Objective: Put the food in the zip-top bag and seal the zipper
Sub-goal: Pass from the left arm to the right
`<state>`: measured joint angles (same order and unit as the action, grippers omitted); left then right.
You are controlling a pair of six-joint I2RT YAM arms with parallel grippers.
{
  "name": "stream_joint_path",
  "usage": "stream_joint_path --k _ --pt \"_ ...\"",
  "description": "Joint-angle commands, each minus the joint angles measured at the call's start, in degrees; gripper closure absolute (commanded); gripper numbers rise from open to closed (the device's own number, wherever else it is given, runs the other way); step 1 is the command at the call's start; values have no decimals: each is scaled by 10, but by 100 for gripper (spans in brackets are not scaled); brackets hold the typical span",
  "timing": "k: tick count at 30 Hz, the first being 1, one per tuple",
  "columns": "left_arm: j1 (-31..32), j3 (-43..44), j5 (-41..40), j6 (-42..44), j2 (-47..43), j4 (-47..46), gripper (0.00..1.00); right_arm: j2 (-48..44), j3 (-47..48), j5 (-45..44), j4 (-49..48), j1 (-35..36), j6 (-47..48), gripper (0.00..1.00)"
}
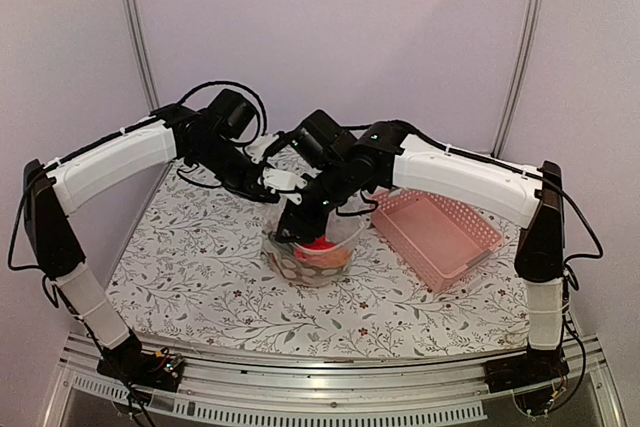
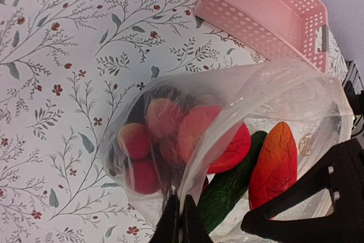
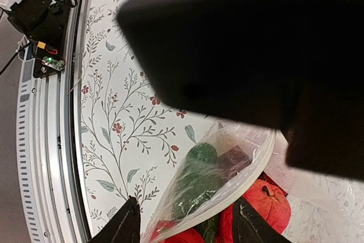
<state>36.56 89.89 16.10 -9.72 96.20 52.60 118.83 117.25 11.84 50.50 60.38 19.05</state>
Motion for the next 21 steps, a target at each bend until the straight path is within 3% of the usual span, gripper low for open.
stream_joint_path --k 1,4,13,21 --pt "-9 -5 21 -6 -29 -14 98 23 17 -3 3 4 -14 49" --pt "-10 -9 25 -7 -32 -15 97 31 27 -12 -2 4 -18 55" --pt "-13 -22 30 -9 -47 -19 98 61 45 -99 -17 4 -33 58" --pt "-20 -41 33 -11 -66 -32 86 60 42 -157 -24 4 -20 98"
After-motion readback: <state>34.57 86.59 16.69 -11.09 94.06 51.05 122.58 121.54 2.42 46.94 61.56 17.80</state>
